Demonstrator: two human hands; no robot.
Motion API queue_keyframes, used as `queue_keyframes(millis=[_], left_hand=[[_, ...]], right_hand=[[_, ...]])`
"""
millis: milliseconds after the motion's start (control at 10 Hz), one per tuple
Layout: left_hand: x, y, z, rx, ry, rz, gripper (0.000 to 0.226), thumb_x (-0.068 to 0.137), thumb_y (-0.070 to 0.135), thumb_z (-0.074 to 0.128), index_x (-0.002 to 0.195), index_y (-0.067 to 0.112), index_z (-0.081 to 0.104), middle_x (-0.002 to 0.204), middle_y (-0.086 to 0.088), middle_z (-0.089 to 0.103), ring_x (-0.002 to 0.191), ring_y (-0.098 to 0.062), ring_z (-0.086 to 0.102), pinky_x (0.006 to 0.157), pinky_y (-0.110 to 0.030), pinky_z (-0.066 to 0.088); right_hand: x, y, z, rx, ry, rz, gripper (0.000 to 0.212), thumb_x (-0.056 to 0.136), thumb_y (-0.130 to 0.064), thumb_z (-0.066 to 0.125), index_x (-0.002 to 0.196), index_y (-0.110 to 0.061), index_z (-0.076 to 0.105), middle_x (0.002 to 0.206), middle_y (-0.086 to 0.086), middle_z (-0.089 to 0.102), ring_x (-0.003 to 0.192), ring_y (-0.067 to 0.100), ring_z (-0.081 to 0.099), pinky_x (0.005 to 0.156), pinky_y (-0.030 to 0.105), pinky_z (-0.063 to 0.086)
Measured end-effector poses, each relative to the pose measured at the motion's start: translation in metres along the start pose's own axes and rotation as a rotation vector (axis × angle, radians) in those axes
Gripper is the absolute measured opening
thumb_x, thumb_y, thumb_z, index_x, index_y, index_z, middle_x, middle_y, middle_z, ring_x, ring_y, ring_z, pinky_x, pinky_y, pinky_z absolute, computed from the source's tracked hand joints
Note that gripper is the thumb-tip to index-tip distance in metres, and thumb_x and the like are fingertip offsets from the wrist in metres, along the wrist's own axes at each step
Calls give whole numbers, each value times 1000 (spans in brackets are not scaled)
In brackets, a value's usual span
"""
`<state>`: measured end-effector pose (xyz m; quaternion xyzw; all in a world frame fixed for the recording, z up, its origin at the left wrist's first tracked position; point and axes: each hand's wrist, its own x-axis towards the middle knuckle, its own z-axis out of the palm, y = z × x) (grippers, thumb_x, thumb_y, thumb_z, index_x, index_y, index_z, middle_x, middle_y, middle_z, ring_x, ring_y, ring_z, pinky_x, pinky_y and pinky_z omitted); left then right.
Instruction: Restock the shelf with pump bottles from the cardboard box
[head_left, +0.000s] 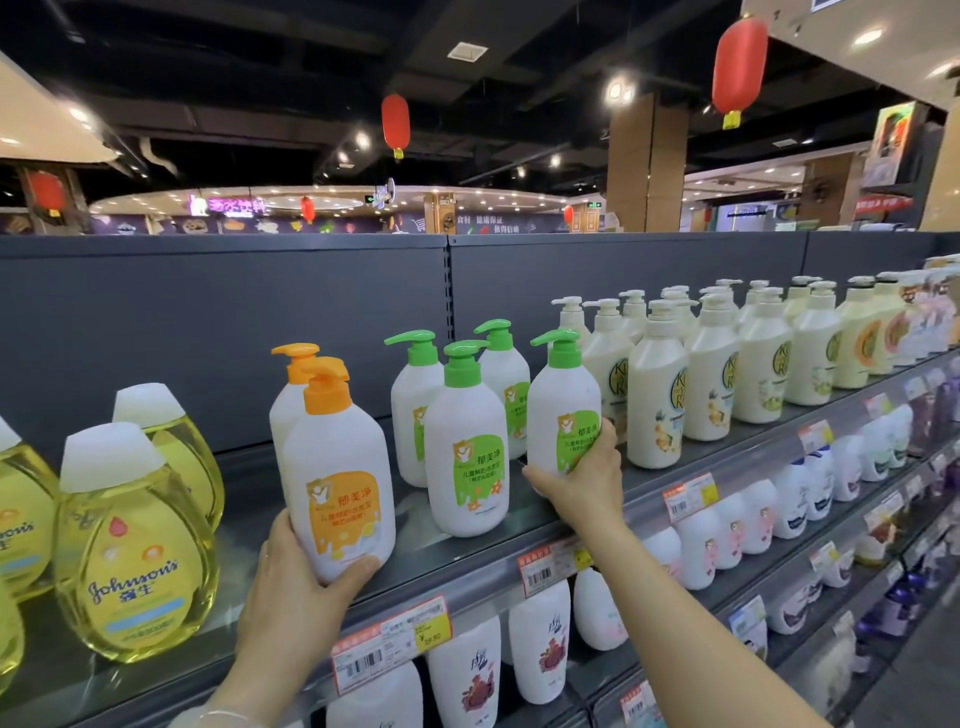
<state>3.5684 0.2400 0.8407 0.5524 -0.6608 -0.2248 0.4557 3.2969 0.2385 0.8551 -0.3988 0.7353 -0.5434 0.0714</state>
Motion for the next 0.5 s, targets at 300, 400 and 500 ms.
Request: queue_keyframes(millis=[300, 400, 500], left_hand=[[-6, 5, -1, 30, 9, -33, 61, 68, 30, 81, 111, 26, 38, 108, 1, 53, 106, -27, 54, 84, -42, 48], [-5, 0, -3, 29, 15, -35, 89, 64, 37, 82, 133, 18, 30, 128, -3, 51, 120, -27, 49, 95, -47, 46], [-11, 1, -3, 29, 55, 30, 105, 63, 33, 83, 145, 12, 19, 145, -9, 37, 136, -26, 34, 109, -47, 33]], right_hand=[[1, 6, -2, 41, -27, -22, 113, 57, -32, 84, 144, -16, 15, 133, 16, 41, 124, 33, 39, 104, 46, 38], [-3, 12, -4, 118, -7, -58, 114, 56, -34, 86, 145, -13, 18, 139, 14, 37, 131, 31, 32, 110, 49, 32], [-20, 17, -9, 142, 102, -111, 98, 67, -27, 81, 144, -7, 24, 142, 15, 34, 135, 28, 26, 114, 43, 25]])
